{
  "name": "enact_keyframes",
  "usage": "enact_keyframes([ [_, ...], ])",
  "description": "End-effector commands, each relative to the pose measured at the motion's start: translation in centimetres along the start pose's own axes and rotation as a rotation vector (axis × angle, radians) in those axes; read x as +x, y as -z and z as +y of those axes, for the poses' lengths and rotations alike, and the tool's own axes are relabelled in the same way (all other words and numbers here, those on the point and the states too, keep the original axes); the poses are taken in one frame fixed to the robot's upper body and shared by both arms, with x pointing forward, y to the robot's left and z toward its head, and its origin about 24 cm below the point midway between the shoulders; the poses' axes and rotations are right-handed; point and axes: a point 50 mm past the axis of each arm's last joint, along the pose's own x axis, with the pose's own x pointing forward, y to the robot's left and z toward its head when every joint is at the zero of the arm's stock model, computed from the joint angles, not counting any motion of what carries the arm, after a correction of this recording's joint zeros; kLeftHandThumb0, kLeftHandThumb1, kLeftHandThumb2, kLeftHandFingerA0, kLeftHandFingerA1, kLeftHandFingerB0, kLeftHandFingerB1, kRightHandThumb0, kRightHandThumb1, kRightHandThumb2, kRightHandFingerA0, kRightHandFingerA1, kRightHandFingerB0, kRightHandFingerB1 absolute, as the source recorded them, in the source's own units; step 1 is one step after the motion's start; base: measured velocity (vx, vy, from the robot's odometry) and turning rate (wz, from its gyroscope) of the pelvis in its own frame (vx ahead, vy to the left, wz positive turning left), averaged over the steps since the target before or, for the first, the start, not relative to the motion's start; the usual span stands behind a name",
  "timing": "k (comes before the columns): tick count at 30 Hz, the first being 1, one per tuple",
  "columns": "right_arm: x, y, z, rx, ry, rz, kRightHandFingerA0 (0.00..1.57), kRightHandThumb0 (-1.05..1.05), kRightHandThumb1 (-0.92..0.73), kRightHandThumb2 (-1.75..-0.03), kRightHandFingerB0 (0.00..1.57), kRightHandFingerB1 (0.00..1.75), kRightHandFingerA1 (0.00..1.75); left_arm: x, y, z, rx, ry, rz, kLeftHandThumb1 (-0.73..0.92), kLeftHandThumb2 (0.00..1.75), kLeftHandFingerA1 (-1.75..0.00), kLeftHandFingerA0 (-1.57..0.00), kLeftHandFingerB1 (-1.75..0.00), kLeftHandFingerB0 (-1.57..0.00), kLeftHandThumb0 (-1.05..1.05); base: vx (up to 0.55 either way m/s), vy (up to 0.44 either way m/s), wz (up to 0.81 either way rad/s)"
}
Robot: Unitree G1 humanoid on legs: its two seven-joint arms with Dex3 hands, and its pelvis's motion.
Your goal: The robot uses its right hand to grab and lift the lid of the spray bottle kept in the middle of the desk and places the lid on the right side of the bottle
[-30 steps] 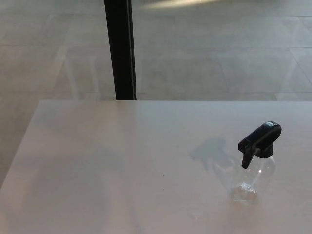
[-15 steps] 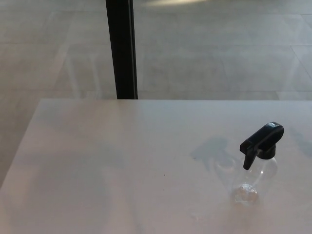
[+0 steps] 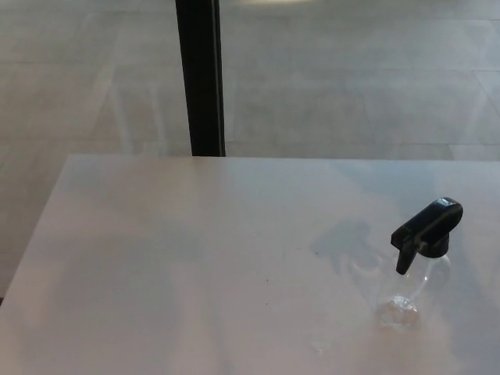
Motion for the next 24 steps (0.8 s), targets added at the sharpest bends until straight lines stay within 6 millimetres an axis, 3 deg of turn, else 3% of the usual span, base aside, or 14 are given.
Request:
enact_keyframes([
  [1, 0.3, -1.0, 3.7, -0.279, -0.473, 0.082, 0.08, -0.87, -0.66, -0.60, 0.02, 0.28, 0.53, -0.2, -0.9, 1.0, 0.062, 0.027, -0.061, 0.37, 1.15, -1.15, -0.64, -1.01, -0.48, -1.04, 0.00, 0.000, 0.00],
  [2, 0.3, -0.5, 4.1, -0.272, -0.516, 0.099, 0.04, -0.82, -0.49, -0.95, 0.00, 0.20, 0.54, -0.3, -0.8, 1.1, 0.057, 0.029, -0.050, 0.36, 1.15, -1.15, -0.64, -1.02, -0.48, -1.05, 0.00, 0.000, 0.00],
  [3, 0.2, 0.0, 4.5, -0.277, -0.541, 0.122, 0.10, -0.80, -0.49, -0.93, 0.00, 0.24, 0.57, -0.3, -0.7, 1.3, 0.073, 0.036, -0.043, 0.50, 0.82, -1.23, -0.56, -1.11, -0.38, -1.05, 0.00, 0.000, 0.00],
  [5, 0.2, 0.2, 4.8, -0.282, -0.559, 0.127, 0.10, -0.80, -0.49, -0.93, 0.00, 0.24, 0.57, -0.4, -0.6, 1.4, 0.078, 0.038, -0.033, 0.50, 0.82, -1.23, -0.56, -1.11, -0.38, -1.05, 0.00, 0.000, 0.00],
  [7, 0.0, 0.5, 5.3, -0.338, -0.618, 0.126, 0.00, -0.84, -0.52, -0.97, 0.08, 0.20, 0.34, -0.6, -0.4, 1.7, 0.060, 0.047, -0.021, 0.52, 0.79, -1.24, -0.55, -1.12, -0.36, -1.05, 0.00, 0.000, 0.00],
  [8, 0.0, 0.4, 5.4, -0.339, -0.619, 0.126, 0.00, -0.84, -0.52, -0.97, 0.08, 0.20, 0.34, -0.6, -0.4, 1.8, 0.060, 0.047, -0.021, 0.52, 0.79, -1.24, -0.55, -1.12, -0.36, -1.05, 0.00, 0.000, 0.00],
  [9, 0.0, 0.5, 5.5, -0.341, -0.644, 0.131, 0.08, -0.85, -0.52, -0.92, 0.04, 0.22, 0.55, -0.7, -0.2, 2.1, 0.056, 0.042, -0.008, 0.53, 0.76, -1.25, -0.52, -1.15, -0.35, -1.05, 0.00, 0.000, 0.00],
  [11, 0.0, 0.6, 5.9, -0.370, -0.695, 0.126, 0.10, -0.83, -0.52, -0.96, 0.00, 0.21, 0.55, -0.8, 0.2, 2.6, 0.051, 0.028, 0.019, 0.54, 0.78, -1.26, -0.54, -1.15, -0.29, -1.05, 0.00, 0.000, 0.00],
  [12, 0.0, 0.6, 6.0, -0.365, -0.712, 0.118, 0.00, -0.82, -0.50, -0.95, 0.00, 0.23, 0.50, -0.8, 0.3, 2.6, 0.057, 0.023, 0.025, 0.56, 0.78, -1.23, -0.50, -1.15, -0.27, -1.05, 0.00, 0.000, 0.00],
  [16, -0.1, 0.3, 6.4, -0.372, -0.770, 0.156, 0.00, -0.86, -0.51, -0.95, 0.00, 0.22, 0.46, -0.9, 0.5, 2.7, 0.048, 0.026, 0.037, 0.55, 0.80, -1.24, -0.49, -1.14, -0.25, -1.05, 0.00, 0.000, 0.00],
  [20, -0.3, 0.2, 7.4, -0.376, -0.844, 0.112, 0.05, -0.97, -0.57, -0.98, 0.08, 0.12, 0.26, -0.8, 0.3, 2.6, 0.071, 0.032, 0.043, 0.53, 0.77, -1.23, -0.54, -1.14, -0.30, -1.05, 0.00, 0.000, 0.00],
  [21, -0.4, 0.2, 7.7, -0.371, -0.861, 0.125, 0.05, -0.92, -0.54, -0.94, 0.06, 0.21, 0.34, -0.8, 0.4, 2.6, 0.073, 0.044, 0.043, 0.53, 0.77, -1.19, -0.51, -1.12, -0.34, -1.05, 0.00, 0.000, 0.00],
  [22, -0.5, 0.2, 8.1, -0.399, -0.879, 0.137, 0.03, -0.88, -0.60, -0.58, 0.08, 0.28, 0.41, -0.8, 0.3, 2.5, 0.066, 0.056, 0.042, 0.53, 0.76, -1.20, -0.53, -1.14, -0.32, -1.05, 0.00, 0.000, 0.00],
  [24, -0.6, 0.2, 8.2, -0.412, -0.885, 0.142, 0.03, -0.88, -0.60, -0.58, 0.08, 0.28, 0.41, -0.7, 0.3, 2.5, 0.064, 0.060, 0.042, 0.53, 0.76, -1.20, -0.53, -1.14, -0.32, -1.05, 0.00, 0.000, 0.00],
])
